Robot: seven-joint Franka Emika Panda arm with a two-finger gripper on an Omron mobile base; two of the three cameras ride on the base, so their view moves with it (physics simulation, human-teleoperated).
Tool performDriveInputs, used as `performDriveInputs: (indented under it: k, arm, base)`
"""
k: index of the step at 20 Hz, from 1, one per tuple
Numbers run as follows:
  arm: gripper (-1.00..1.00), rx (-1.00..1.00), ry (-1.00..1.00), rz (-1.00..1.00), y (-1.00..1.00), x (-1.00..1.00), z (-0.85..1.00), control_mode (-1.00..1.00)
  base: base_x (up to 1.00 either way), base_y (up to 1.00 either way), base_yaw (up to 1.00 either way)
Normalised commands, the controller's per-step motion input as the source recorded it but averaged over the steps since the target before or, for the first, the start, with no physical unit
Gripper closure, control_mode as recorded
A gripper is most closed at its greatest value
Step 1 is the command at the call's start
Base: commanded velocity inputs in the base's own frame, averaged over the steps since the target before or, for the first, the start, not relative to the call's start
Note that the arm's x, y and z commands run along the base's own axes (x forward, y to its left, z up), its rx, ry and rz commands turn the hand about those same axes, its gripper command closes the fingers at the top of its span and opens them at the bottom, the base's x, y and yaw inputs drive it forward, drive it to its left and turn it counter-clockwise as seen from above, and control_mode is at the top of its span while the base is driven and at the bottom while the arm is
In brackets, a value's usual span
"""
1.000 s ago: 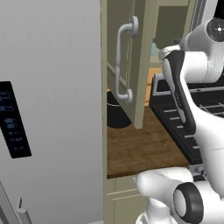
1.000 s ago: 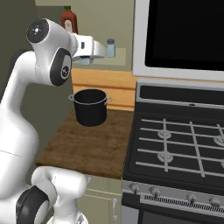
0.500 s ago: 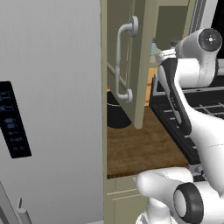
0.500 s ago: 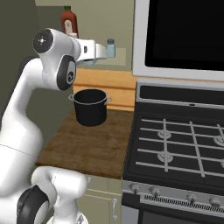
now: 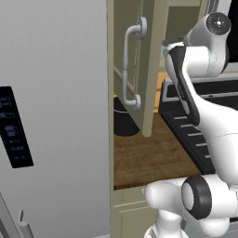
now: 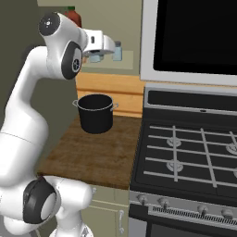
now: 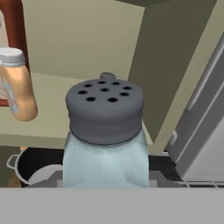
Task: Put the shaker and condiment bottle from the counter next to their counterparts in the cabinet.
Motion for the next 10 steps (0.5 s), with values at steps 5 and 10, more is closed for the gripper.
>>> performDriveInputs:
  k: [5,10]
  arm:
    - [1.0,-0.04,-0.02,0.0,0.0,0.2,-0.03,-1.0]
    - [1.0,-0.1,-0.14,0.0,0.0,0.24,-0.19,-1.0]
  base:
    - [0.0,0.0,0.0]
    - [0.0,0.0,0.0]
